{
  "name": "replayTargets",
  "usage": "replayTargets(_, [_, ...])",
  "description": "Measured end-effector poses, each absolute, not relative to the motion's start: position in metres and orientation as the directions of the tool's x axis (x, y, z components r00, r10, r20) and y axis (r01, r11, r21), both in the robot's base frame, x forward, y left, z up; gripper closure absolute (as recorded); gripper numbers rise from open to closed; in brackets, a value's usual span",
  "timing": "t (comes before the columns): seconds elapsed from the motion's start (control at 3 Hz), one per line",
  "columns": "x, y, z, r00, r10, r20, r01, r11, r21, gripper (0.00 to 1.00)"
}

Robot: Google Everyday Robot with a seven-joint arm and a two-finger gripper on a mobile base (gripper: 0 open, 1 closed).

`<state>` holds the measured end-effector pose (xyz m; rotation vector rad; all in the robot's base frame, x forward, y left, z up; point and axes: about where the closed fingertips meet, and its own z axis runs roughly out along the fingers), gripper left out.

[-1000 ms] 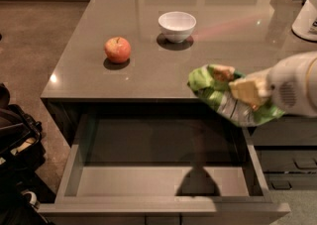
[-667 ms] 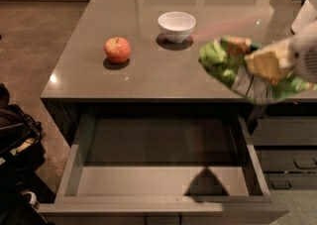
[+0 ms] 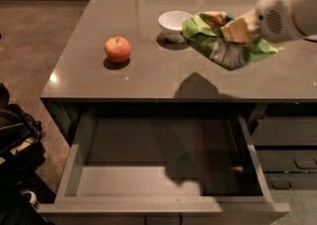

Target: Pick green rice chip bag from top drawer and place on counter

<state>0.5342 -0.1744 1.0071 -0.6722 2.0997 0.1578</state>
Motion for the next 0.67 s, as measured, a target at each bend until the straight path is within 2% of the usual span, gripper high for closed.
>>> replayTargets(0.33, [0.601,-0.143,0.968,-0.441,-0.373,-0.816,-0.605,0.795,-0.037,1.0])
replayTargets(0.67, [0.615,-0.144,0.947,-0.464,-0.359,-0.81,-0.609,0.793,-0.003,0.82])
